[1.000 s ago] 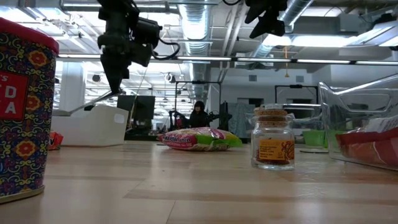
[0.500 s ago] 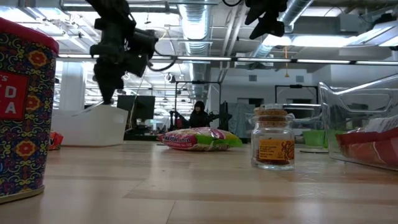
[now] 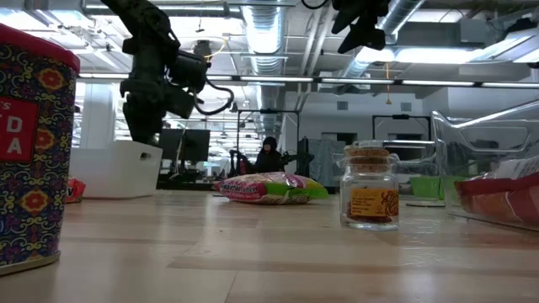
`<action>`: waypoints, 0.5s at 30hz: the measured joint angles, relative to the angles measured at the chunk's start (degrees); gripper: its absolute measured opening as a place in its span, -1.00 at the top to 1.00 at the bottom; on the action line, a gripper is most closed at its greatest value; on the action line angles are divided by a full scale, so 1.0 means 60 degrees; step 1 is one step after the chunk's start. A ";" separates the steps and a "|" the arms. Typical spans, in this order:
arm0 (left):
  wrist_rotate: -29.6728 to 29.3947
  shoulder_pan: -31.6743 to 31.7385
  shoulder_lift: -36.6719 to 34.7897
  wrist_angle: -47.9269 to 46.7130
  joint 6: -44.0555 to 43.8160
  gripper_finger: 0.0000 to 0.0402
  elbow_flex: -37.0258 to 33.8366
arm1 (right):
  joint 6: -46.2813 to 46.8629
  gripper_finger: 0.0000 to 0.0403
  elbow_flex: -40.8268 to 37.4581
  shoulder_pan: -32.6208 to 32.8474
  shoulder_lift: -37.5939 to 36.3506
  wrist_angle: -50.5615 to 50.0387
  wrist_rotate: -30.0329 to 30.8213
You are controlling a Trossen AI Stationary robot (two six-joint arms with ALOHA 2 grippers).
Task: Pick & Place Food Item
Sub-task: Put the silver spoon into the white bin, then put the red noodle pack into the bottom transparent bin
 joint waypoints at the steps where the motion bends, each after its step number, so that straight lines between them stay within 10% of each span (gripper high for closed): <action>1: -0.0039 0.0000 -0.0001 0.0039 -0.0014 0.88 0.0000 | 0.0003 -0.02 0.0000 0.0000 0.0000 0.0000 0.0000; 15: -0.0297 0.0000 -0.0004 0.0806 -0.0256 0.64 0.0000 | 0.0004 -0.02 0.0000 0.0007 0.0000 -0.0004 0.0000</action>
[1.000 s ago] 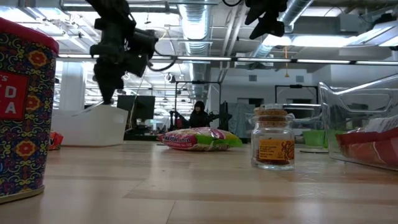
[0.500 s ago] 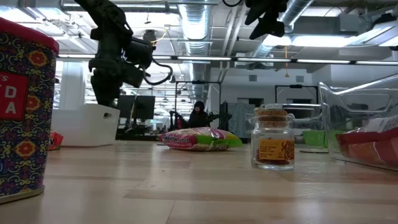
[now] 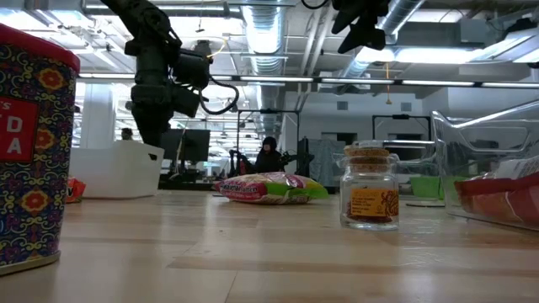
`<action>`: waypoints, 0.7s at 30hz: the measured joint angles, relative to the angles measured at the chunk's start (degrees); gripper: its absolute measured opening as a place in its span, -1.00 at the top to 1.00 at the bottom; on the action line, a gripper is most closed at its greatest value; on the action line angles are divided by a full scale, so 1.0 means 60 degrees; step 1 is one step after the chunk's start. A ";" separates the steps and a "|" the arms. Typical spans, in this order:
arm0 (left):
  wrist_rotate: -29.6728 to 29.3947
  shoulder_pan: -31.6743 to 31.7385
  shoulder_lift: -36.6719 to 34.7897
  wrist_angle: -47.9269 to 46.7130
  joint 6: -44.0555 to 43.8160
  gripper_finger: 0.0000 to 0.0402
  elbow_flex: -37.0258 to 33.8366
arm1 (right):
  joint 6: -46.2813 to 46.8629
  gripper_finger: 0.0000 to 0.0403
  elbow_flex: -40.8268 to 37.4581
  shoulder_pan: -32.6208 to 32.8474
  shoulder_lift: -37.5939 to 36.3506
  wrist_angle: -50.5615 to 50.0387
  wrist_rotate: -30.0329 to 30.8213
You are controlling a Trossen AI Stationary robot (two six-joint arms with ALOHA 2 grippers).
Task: Pick & Place Food Item
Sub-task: Put the red noodle pack into the bottom transparent bin
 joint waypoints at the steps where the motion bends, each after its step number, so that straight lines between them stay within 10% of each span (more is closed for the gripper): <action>1: 0.0000 0.0000 0.0001 0.0114 -0.0002 0.67 0.0000 | 0.0000 -0.02 0.0000 0.0000 0.0000 0.0000 -0.0002; 7: 0.0004 0.0000 0.0001 0.0731 -0.0113 0.97 0.0000 | 0.0000 -0.02 0.0000 0.0000 0.0000 -0.0004 -0.0003; 21: 0.0506 -0.0140 0.0000 0.0892 -0.0146 0.99 0.0000 | -0.0007 -0.02 -0.0001 0.0000 0.0000 -0.0005 -0.0003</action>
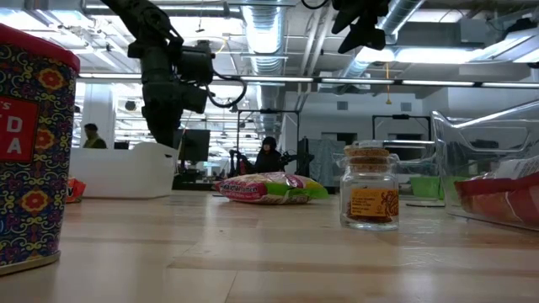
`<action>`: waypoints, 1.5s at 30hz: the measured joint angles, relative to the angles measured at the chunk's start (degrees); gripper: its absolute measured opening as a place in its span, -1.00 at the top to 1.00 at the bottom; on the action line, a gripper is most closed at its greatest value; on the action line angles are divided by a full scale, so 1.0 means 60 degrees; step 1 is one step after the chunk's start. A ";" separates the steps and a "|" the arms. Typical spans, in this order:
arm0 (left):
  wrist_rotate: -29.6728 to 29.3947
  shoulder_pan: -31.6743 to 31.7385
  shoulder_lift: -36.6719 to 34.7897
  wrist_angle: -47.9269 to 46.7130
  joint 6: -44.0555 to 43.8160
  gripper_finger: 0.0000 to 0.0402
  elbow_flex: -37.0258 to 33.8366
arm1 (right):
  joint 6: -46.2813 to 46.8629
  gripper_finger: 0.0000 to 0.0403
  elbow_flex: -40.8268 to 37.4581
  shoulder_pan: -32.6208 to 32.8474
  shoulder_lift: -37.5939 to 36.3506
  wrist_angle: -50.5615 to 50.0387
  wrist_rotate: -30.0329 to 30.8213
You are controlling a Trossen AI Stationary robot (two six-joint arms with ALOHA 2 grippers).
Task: Pick & Place Food Item
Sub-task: Put the red noodle pack into the bottom transparent bin
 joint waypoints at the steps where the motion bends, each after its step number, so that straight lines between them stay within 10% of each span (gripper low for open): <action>1: 0.0000 -0.0036 0.0000 0.0000 -0.0004 0.99 0.0000 | 0.0000 -0.02 -0.0001 0.0000 0.0000 -0.0002 0.0000; 45: -0.0210 -0.0184 -0.0054 -0.0502 0.0003 0.99 0.0000 | 0.0004 -0.02 -0.0002 0.0015 0.0000 -0.0064 -0.0007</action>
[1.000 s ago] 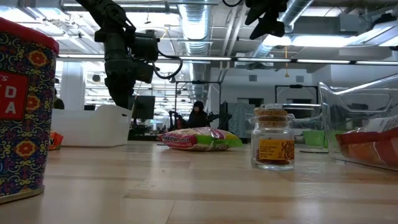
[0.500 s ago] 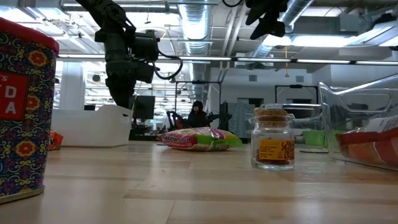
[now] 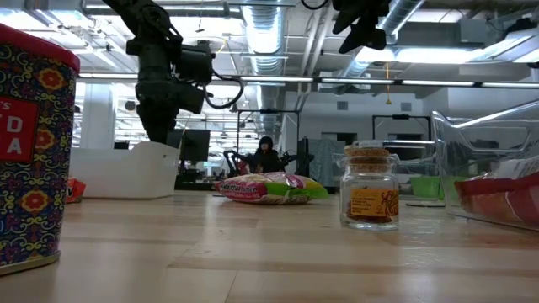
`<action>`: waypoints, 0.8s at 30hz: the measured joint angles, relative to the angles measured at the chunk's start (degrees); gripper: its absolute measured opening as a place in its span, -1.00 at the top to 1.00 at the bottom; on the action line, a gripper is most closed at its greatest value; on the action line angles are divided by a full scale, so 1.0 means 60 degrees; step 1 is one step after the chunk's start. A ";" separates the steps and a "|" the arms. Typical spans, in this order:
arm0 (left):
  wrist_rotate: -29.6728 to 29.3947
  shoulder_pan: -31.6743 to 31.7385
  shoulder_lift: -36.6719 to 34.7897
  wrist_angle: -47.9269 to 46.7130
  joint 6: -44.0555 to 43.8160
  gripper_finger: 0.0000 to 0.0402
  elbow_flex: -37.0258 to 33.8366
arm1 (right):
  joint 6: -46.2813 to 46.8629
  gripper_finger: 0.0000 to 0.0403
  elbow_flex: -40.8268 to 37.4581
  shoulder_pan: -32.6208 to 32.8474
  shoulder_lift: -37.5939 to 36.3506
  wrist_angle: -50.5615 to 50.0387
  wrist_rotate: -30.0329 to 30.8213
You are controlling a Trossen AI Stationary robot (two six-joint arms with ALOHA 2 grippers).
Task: Pick & Place Food Item
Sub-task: Put the red noodle pack into the bottom transparent bin
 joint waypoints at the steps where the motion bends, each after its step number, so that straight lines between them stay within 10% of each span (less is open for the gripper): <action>1: 0.0001 0.0000 -0.0048 -0.0094 0.0008 0.99 0.0000 | 0.0000 -0.02 0.0000 0.0000 0.0000 0.0000 0.0000; 24: 0.0664 -0.0171 -0.3603 0.3378 -0.1074 0.99 0.0004 | -0.0126 -0.02 0.0000 0.0000 0.0000 0.0004 0.0004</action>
